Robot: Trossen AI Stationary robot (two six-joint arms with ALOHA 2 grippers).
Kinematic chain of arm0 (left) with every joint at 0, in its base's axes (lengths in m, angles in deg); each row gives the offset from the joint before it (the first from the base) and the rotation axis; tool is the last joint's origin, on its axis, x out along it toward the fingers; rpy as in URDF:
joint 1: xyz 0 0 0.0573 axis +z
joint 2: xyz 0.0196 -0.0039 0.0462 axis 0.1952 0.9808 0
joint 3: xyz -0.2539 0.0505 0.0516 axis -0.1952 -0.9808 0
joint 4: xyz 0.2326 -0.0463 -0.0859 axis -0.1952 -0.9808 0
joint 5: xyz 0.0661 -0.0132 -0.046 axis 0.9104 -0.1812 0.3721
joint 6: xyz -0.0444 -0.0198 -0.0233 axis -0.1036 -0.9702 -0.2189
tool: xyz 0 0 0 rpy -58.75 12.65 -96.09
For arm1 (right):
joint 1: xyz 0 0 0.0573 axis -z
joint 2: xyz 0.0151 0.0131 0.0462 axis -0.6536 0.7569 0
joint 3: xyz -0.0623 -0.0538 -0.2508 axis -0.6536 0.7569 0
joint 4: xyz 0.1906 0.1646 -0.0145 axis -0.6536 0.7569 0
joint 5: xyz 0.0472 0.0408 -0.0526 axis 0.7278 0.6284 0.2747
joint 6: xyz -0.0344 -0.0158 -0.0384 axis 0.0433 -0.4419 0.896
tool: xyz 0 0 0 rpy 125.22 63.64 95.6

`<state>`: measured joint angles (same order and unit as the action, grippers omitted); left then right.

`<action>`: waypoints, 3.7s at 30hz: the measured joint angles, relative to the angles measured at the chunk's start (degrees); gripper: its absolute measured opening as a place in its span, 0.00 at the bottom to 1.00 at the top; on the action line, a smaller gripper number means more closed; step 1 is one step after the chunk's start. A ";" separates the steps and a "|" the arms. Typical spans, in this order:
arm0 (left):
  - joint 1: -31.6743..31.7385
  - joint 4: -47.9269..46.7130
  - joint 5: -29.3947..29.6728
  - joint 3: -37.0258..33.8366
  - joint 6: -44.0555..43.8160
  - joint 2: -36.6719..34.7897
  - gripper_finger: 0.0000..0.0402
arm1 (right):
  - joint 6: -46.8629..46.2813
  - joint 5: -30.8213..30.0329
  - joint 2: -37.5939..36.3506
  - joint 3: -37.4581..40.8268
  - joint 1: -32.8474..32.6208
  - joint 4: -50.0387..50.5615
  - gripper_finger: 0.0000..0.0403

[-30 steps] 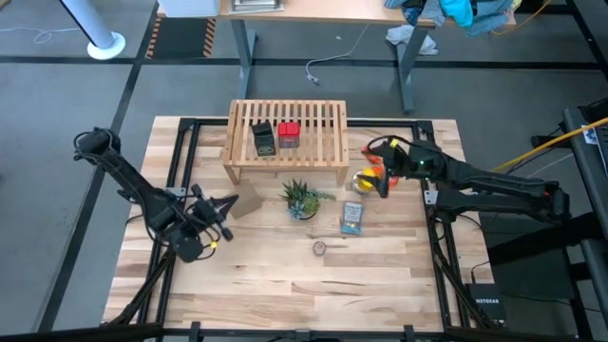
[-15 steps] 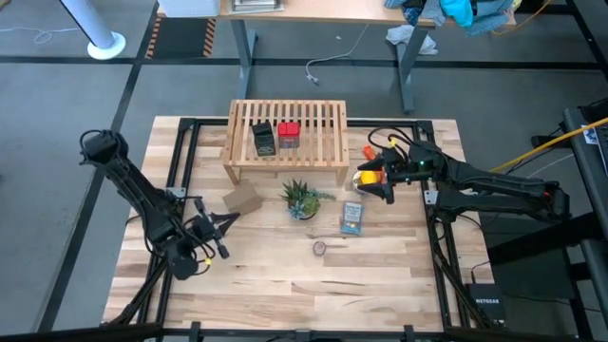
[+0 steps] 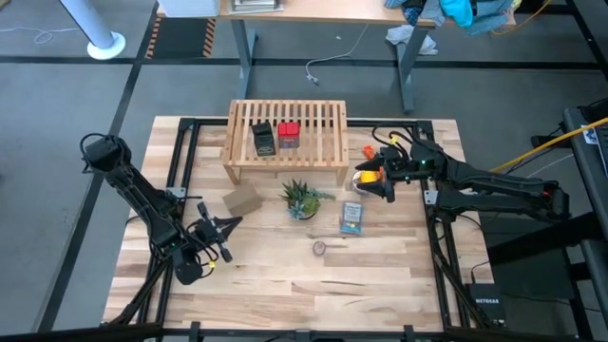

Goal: Shelf spices
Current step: Put the brown seasoning bottle on the shelf

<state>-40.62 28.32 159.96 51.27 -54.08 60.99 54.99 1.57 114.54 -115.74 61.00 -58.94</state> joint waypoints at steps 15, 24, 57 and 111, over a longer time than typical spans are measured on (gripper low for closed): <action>0.00 1.28 0.01 0.00 2.38 0.00 0.01 | -2.11 -23.74 16.62 0.02 -30.77 -5.15 0.93; 0.00 1.26 -0.19 0.00 3.44 -0.02 0.01 | -8.03 -37.31 32.07 0.02 -39.23 -14.67 0.93; 0.00 2.20 -2.89 0.00 3.45 -0.02 0.01 | -8.25 -39.34 64.26 -12.61 -44.18 -28.36 0.75; 0.00 2.16 -2.89 0.00 3.45 -0.04 0.01 | 24.73 -32.11 42.97 -23.89 -7.66 -26.05 0.48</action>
<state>-40.62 30.48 157.07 51.27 -50.63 60.95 79.72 -30.54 157.52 -139.63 53.34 -84.99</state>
